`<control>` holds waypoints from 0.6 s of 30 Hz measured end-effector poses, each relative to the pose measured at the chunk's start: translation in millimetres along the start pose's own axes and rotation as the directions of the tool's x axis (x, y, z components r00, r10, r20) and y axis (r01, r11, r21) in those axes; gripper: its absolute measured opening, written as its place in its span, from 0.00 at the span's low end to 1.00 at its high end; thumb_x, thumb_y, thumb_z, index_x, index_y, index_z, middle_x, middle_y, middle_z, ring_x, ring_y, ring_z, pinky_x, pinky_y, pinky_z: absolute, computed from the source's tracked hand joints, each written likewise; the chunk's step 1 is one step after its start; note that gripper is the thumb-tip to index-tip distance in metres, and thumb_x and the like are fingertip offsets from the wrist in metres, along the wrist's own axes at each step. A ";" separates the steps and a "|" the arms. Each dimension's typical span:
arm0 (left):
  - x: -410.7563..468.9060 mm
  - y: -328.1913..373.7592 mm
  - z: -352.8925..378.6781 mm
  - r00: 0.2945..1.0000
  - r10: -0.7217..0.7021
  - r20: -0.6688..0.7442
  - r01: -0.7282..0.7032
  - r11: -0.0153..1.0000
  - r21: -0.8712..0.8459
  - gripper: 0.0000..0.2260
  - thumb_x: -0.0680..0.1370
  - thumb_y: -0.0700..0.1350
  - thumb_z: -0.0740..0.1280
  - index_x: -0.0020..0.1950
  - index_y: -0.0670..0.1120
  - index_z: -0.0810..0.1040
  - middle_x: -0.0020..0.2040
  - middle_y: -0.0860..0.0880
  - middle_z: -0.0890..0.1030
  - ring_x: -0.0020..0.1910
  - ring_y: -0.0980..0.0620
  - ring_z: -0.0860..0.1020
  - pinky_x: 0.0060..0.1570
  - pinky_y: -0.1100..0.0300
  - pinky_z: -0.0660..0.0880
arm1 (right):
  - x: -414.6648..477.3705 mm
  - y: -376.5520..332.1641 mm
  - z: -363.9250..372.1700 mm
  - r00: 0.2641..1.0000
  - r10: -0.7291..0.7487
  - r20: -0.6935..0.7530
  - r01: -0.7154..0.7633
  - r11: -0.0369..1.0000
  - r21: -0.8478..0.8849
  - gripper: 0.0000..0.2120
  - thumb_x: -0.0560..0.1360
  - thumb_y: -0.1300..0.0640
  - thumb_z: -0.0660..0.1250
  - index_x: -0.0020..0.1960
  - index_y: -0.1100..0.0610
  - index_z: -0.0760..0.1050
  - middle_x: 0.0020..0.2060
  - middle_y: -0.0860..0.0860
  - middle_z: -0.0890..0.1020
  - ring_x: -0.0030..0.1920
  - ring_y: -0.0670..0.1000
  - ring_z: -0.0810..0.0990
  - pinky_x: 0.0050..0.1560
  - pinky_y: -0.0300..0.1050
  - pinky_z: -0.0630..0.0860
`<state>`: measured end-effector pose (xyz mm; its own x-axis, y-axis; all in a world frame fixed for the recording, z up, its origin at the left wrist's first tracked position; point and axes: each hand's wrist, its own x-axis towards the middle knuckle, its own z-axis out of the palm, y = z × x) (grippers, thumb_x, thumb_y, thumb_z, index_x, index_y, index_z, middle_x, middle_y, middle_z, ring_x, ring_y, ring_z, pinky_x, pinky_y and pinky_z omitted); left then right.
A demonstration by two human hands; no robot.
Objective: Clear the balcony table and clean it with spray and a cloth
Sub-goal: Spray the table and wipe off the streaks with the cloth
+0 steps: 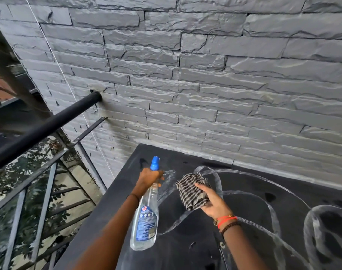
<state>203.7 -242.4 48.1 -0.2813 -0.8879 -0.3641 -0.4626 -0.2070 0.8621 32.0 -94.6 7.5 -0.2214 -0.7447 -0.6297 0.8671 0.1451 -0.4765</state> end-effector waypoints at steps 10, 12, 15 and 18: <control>-27.7 -12.5 29.7 0.997 0.045 0.065 -0.046 0.999 0.022 0.06 0.71 0.42 0.69 0.36 0.40 0.76 0.30 0.46 0.78 0.21 0.54 0.76 0.29 0.60 0.74 | -6.3 -16.0 -17.4 1.000 -0.013 -0.016 0.012 0.999 -0.052 0.18 0.64 0.66 0.73 0.53 0.65 0.78 0.41 0.59 0.85 0.39 0.56 0.85 0.39 0.50 0.82; -34.1 -19.6 19.2 1.000 0.019 -0.013 -0.019 1.000 0.002 0.09 0.66 0.47 0.69 0.33 0.42 0.77 0.30 0.46 0.79 0.26 0.49 0.77 0.35 0.53 0.77 | -5.3 -14.4 -20.7 1.000 -0.011 0.005 0.011 1.000 -0.004 0.26 0.52 0.67 0.80 0.49 0.65 0.80 0.43 0.61 0.84 0.41 0.57 0.85 0.41 0.54 0.82; -47.7 -33.6 -6.0 0.992 -0.019 -0.127 0.024 0.999 0.037 0.11 0.63 0.52 0.67 0.31 0.44 0.77 0.30 0.46 0.80 0.34 0.45 0.79 0.42 0.51 0.77 | -4.7 -8.8 -22.3 1.000 -0.004 -0.018 0.003 0.999 -0.045 0.20 0.63 0.66 0.74 0.54 0.64 0.78 0.49 0.61 0.83 0.46 0.57 0.84 0.48 0.54 0.80; -64.0 -49.2 -30.3 0.974 -0.049 -0.220 0.057 0.998 0.030 0.13 0.64 0.54 0.67 0.33 0.43 0.77 0.28 0.46 0.81 0.33 0.45 0.81 0.43 0.53 0.77 | -2.8 0.8 -23.2 0.999 0.017 -0.029 -0.019 0.997 -0.074 0.14 0.70 0.65 0.69 0.56 0.64 0.77 0.48 0.61 0.83 0.45 0.57 0.84 0.46 0.54 0.81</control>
<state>269.9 -187.9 39.7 -0.0665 -0.9452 -0.3196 -0.5025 -0.2450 0.8291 23.0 -77.2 -5.4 -0.2195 -0.7232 -0.6548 0.8355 0.2072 -0.5089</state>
